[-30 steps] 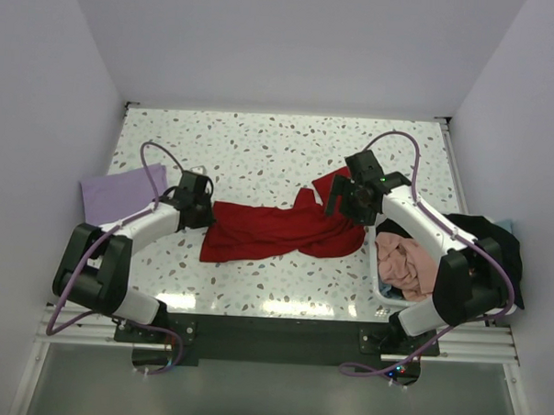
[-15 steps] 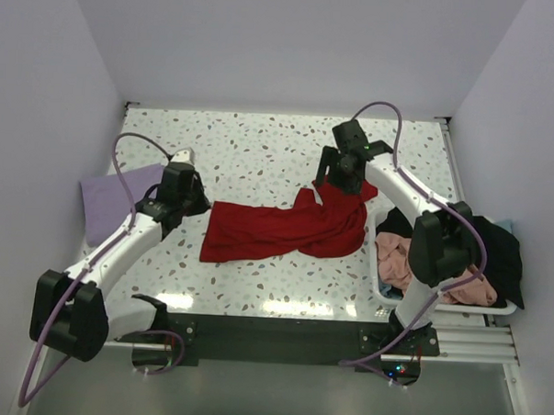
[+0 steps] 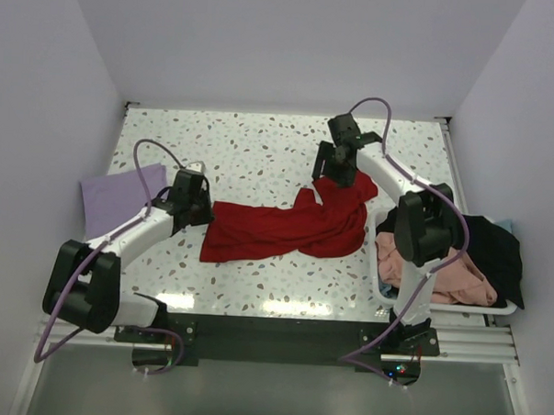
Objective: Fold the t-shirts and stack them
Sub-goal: Flatten the tshirt out
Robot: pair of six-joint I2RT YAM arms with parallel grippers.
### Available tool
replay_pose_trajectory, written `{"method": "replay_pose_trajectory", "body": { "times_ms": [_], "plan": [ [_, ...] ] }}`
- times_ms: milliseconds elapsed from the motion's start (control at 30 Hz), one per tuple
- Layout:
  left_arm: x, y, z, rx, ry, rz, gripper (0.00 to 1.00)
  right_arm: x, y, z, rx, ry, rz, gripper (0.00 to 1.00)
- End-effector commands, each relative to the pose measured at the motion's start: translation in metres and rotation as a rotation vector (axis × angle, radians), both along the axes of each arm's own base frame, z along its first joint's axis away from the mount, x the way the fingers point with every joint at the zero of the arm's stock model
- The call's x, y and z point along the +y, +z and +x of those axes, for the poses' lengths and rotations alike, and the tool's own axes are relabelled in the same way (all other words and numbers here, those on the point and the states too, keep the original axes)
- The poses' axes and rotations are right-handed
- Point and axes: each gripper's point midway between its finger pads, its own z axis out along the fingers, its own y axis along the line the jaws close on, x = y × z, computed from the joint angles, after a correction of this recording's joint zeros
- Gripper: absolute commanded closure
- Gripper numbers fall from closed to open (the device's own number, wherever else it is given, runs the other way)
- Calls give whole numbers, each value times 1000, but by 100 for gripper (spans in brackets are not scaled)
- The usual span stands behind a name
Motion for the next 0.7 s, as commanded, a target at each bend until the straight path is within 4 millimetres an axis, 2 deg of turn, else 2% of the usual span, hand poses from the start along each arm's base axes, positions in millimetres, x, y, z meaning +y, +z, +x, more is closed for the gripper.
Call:
{"method": "replay_pose_trajectory", "body": {
  "times_ms": [0,67,133,233,433,633,667],
  "plan": [
    [-3,1,18,-37,-25,20,74,0,24,-13,-32,-6,50,31],
    [0,-2,23,-30,-20,47,74,-4,17,-23,-12,-10,48,32],
    [0,-12,24,2,-20,60,73,-6,21,-29,-18,-15,54,31],
    [0,-20,24,32,-12,63,72,-11,16,-41,0,-17,44,31],
    [1,-25,23,43,-5,67,67,-13,17,-44,2,-24,46,31],
    [-3,-29,22,39,-25,50,78,-12,17,-45,6,-29,53,31],
    [-3,-29,22,37,-25,47,83,-13,16,-46,8,-31,50,31]
  ]
}}
